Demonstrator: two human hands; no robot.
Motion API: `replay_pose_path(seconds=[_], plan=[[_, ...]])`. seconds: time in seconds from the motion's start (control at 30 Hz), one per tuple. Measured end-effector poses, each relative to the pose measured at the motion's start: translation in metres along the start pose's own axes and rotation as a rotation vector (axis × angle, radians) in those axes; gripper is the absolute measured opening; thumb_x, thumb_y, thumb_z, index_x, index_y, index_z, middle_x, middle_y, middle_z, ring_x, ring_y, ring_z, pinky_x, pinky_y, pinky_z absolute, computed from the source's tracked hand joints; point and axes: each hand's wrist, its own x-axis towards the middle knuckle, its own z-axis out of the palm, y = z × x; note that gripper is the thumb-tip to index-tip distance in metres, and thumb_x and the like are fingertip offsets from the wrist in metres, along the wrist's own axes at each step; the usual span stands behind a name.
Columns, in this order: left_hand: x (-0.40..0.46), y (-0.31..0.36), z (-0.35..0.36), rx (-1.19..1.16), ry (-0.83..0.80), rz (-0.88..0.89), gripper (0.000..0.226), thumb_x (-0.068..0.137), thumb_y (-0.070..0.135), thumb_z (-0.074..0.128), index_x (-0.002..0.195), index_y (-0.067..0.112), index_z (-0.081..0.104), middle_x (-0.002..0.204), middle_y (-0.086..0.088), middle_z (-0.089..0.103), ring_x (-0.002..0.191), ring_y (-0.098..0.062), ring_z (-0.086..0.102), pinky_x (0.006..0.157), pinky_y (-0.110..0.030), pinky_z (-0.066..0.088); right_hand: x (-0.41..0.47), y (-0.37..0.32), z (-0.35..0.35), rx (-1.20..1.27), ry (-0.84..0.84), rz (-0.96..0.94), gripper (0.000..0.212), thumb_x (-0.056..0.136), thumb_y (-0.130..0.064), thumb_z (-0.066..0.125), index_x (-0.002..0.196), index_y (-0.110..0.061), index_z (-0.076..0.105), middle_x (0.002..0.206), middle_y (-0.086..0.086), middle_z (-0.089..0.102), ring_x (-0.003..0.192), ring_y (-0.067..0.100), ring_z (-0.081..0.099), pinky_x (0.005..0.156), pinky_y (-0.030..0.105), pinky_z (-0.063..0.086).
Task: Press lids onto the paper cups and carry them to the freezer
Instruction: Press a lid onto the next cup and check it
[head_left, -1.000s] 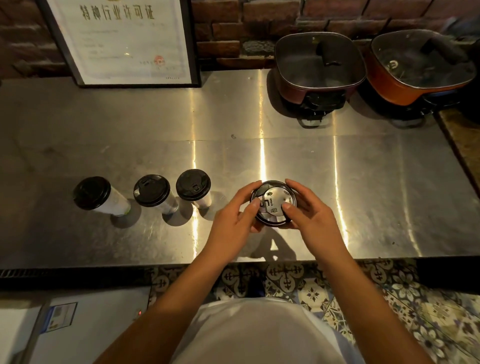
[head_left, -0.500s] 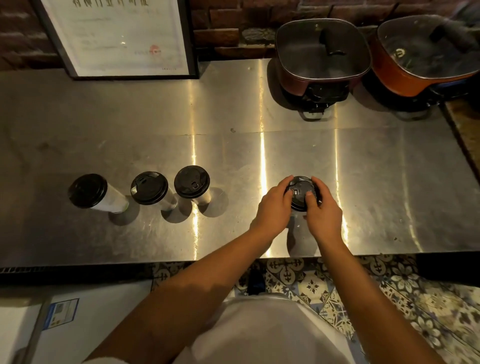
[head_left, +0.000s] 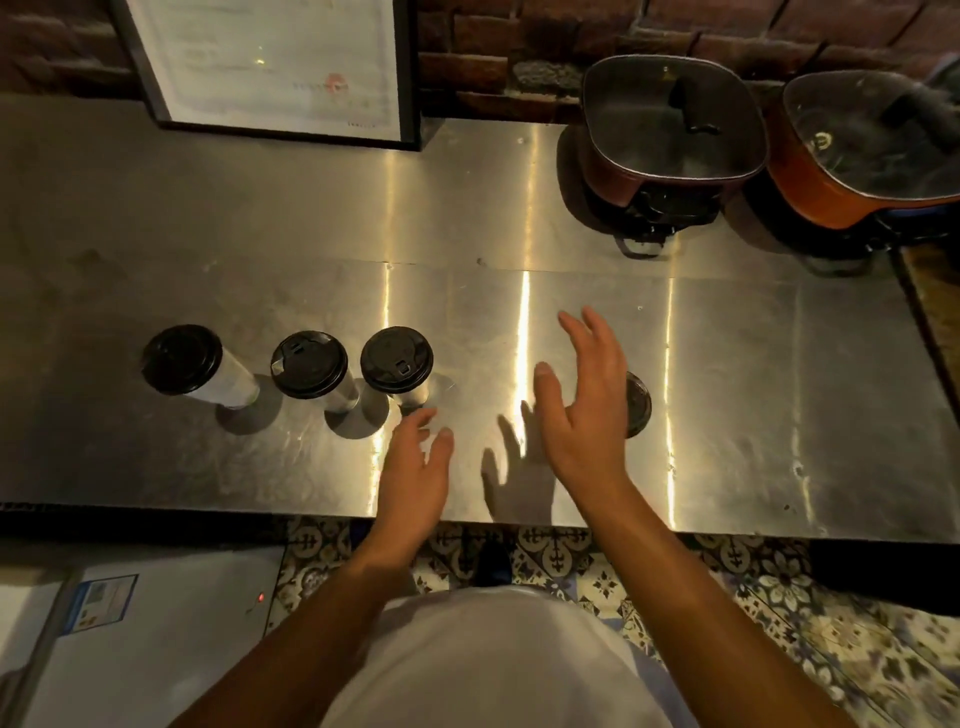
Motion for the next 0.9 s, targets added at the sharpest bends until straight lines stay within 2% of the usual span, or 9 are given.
replay_pose_path(seconds=[0.07, 0.17, 0.33, 0.4, 0.5, 0.6, 0.67, 0.8, 0.9], plan=[[0.002, -0.01, -0.022, -0.001, 0.078, -0.007, 0.038, 0.105, 0.032, 0.052, 0.143, 0.027, 0.049, 0.145, 0.002, 0.054, 0.133, -0.015, 0.051, 0.112, -0.042, 0.044, 0.002, -0.013, 0.025, 0.1, -0.126, 0.005, 0.055, 0.103, -0.032, 0.052, 0.156, -0.025, 0.04, 0.164, 0.002, 0.037, 0.15, 0.014, 0.035, 0.12, 0.027, 0.03], [0.011, -0.011, -0.035, -0.073, 0.148, -0.037, 0.047, 0.107, 0.034, 0.049, 0.152, 0.026, 0.038, 0.155, -0.001, 0.048, 0.14, -0.018, 0.047, 0.118, -0.044, 0.039, 0.01, -0.025, 0.061, 0.224, -0.313, 0.179, 0.059, 0.106, -0.03, 0.053, 0.161, -0.031, 0.031, 0.163, -0.002, 0.039, 0.141, 0.013, 0.046, 0.112, 0.034, 0.044], [0.039, 0.0, -0.039, -0.265, 0.13, -0.148, 0.055, 0.109, 0.04, 0.041, 0.16, 0.028, 0.025, 0.164, -0.002, 0.036, 0.151, -0.021, 0.034, 0.119, -0.036, 0.028, 0.024, -0.026, 0.108, 0.229, -0.49, 0.37, 0.056, 0.108, -0.036, 0.05, 0.16, -0.039, 0.03, 0.165, 0.003, 0.039, 0.146, 0.026, 0.046, 0.119, 0.046, 0.04], [0.049, 0.005, -0.04, -0.289, 0.106, -0.143, 0.054, 0.11, 0.038, 0.037, 0.161, 0.027, 0.023, 0.164, -0.002, 0.033, 0.152, -0.021, 0.031, 0.114, -0.032, 0.025, 0.026, -0.027, 0.121, 0.204, -0.525, 0.389, 0.052, 0.109, -0.038, 0.046, 0.159, -0.038, 0.033, 0.164, 0.004, 0.042, 0.147, 0.028, 0.045, 0.119, 0.043, 0.039], [0.058, 0.008, -0.04, -0.261, 0.083, -0.074, 0.05, 0.111, 0.031, 0.037, 0.16, 0.029, 0.027, 0.161, 0.0, 0.039, 0.15, -0.02, 0.035, 0.113, -0.032, 0.029, 0.027, -0.026, 0.132, 0.235, -0.518, 0.438, 0.048, 0.11, -0.036, 0.042, 0.158, -0.034, 0.039, 0.154, 0.003, 0.054, 0.14, 0.026, 0.053, 0.103, 0.028, 0.046], [0.057, 0.009, -0.041, -0.256, 0.061, -0.086, 0.049, 0.11, 0.027, 0.039, 0.159, 0.029, 0.031, 0.155, 0.002, 0.046, 0.141, -0.013, 0.041, 0.108, -0.031, 0.032, 0.027, -0.023, 0.128, 0.226, -0.492, 0.484, 0.046, 0.11, -0.033, 0.043, 0.156, -0.033, 0.041, 0.146, 0.004, 0.061, 0.131, 0.024, 0.06, 0.068, 0.004, 0.043], [0.048, 0.013, -0.04, -0.249, 0.036, -0.092, 0.048, 0.11, 0.028, 0.04, 0.158, 0.029, 0.032, 0.147, 0.007, 0.049, 0.13, -0.005, 0.042, 0.103, -0.027, 0.033, 0.023, -0.021, 0.115, 0.225, -0.477, 0.495, 0.047, 0.11, -0.032, 0.045, 0.156, -0.032, 0.041, 0.141, 0.006, 0.064, 0.12, 0.023, 0.065, 0.055, 0.001, 0.043], [0.021, 0.015, -0.032, -0.227, -0.054, -0.083, 0.04, 0.109, 0.026, 0.043, 0.147, 0.038, 0.038, 0.121, 0.027, 0.051, 0.098, 0.023, 0.048, 0.077, 0.002, 0.038, 0.0, -0.024, 0.078, 0.108, -0.456, 0.426, 0.053, 0.106, -0.032, 0.052, 0.158, -0.034, 0.037, 0.139, 0.001, 0.065, 0.096, 0.004, 0.064, 0.069, 0.004, 0.045], [0.004, 0.007, -0.019, -0.216, -0.101, -0.104, 0.039, 0.108, 0.02, 0.047, 0.143, 0.037, 0.041, 0.114, 0.028, 0.054, 0.097, 0.021, 0.05, 0.07, 0.006, 0.04, -0.027, -0.02, 0.052, 0.073, -0.425, 0.399, 0.058, 0.105, -0.035, 0.055, 0.159, -0.037, 0.034, 0.122, -0.007, 0.07, 0.081, 0.002, 0.069, 0.083, 0.03, 0.058]])
